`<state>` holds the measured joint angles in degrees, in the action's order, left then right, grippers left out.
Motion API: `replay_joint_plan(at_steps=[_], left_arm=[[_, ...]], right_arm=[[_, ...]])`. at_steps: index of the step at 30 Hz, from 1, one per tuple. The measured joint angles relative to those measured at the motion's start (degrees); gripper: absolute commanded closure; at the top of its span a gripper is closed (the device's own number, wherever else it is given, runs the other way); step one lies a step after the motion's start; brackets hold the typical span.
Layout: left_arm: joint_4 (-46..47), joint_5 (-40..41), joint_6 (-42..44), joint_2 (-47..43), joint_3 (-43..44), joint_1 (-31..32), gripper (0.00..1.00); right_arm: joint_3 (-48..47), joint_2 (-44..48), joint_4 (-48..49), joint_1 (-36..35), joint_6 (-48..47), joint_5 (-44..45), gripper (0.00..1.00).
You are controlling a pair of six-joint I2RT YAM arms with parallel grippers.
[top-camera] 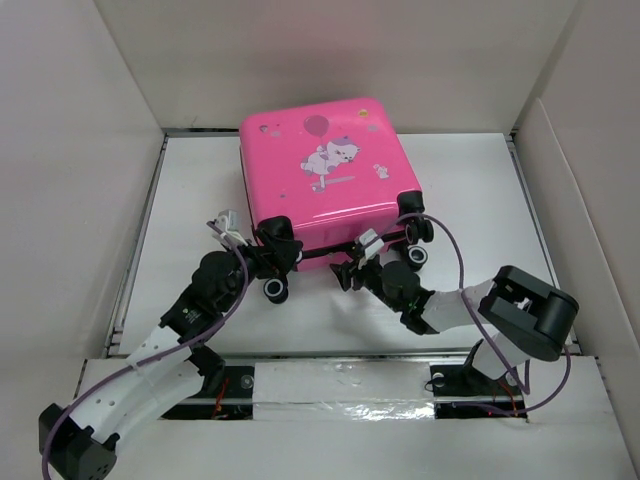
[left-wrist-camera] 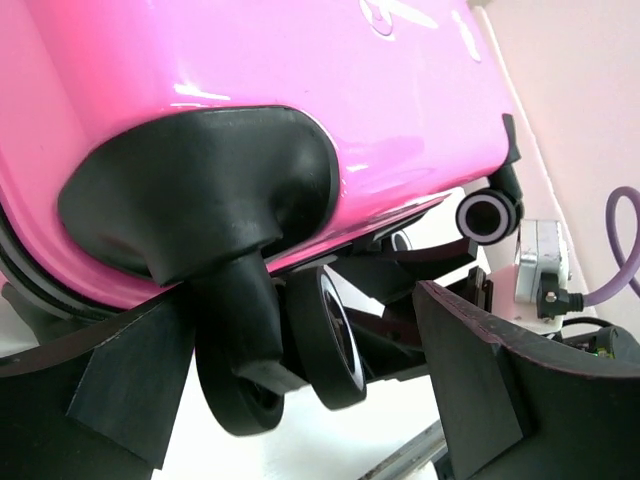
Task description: Pack the luggage
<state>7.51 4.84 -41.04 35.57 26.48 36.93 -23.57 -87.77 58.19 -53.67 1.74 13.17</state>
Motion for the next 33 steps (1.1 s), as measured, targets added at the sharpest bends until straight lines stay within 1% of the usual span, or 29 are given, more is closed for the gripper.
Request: replay_joint_plan(at_steps=[2, 5, 9, 10, 14, 15, 17, 19, 20, 21, 23, 24, 26, 27, 32, 33], left_arm=[[0.2, 0.0, 0.2, 1.1, 0.3, -0.1, 0.19], [0.4, -0.1, 0.5, 2.1, 0.3, -0.2, 0.27], [0.4, -0.1, 0.7, 2.3, 0.3, -0.3, 0.37], [0.4, -0.1, 0.8, 2.3, 0.3, -0.3, 0.43], [0.0, 0.0, 1.1, 2.3, 0.3, -0.4, 0.46], [0.0, 0.0, 1.2, 2.3, 0.3, -0.4, 0.47], [0.0, 0.2, 1.2, 2.3, 0.3, -0.4, 0.48], [0.0, 0.2, 1.2, 2.4, 0.3, -0.5, 0.52], [0.0, 0.2, 1.2, 2.4, 0.3, -0.5, 0.54], [0.0, 0.2, 1.2, 2.4, 0.3, -0.5, 0.56], [0.0, 0.1, 1.2, 2.4, 0.3, -0.7, 0.64], [0.0, 0.1, 1.2, 2.4, 0.3, -0.7, 0.7], [0.0, 0.1, 1.2, 2.4, 0.3, -0.7, 0.76], [0.0, 0.1, 1.2, 2.4, 0.3, -0.7, 0.81], [0.3, -0.2, 1.1, 2.4, 0.2, -0.7, 0.93], [0.5, -0.6, 1.0, 2.5, 0.2, -0.7, 0.97]], right_arm=[[-0.5, -1.2, 1.0, 1.1, 0.0, -2.0, 0.39], [-1.3, -2.7, 2.0, 1.6, 0.0, -5.4, 0.39], [-2.9, -4.6, 3.4, 1.7, 0.0, -9.5, 0.43], [-3.1, -4.9, 3.8, 1.7, 0.0, -10.3, 0.44], [-3.3, -6.0, 5.5, 2.0, 0.0, -12.0, 0.46], [-3.3, -6.2, 5.7, 2.0, 0.0, -12.2, 0.49], [-3.4, -6.7, 6.5, 2.0, 0.0, -12.2, 0.53], [-3.4, -7.3, 7.5, 2.3, -0.1, -12.2, 0.63], [-3.4, -7.7, 8.1, 2.5, 0.0, -12.2, 0.71], [-3.4, -8.0, 8.5, 2.7, -0.2, -12.1, 0.75], [-3.4, -8.4, 9.3, 3.2, 0.0, -12.1, 0.85], [-3.4, -8.6, 9.6, 3.4, 0.3, -12.2, 0.93], [-3.4, -8.9, 9.9, 3.5, 0.7, -12.0, 0.99], [-3.4, -9.1, 10.3, 3.5, 0.8, -12.0, 1.0], [-2.6, -9.4, 11.7, 3.3, 1.2, -11.6, 1.0], [-2.5, -9.4, 12.0, 3.3, 1.2, -11.5, 1.0]])
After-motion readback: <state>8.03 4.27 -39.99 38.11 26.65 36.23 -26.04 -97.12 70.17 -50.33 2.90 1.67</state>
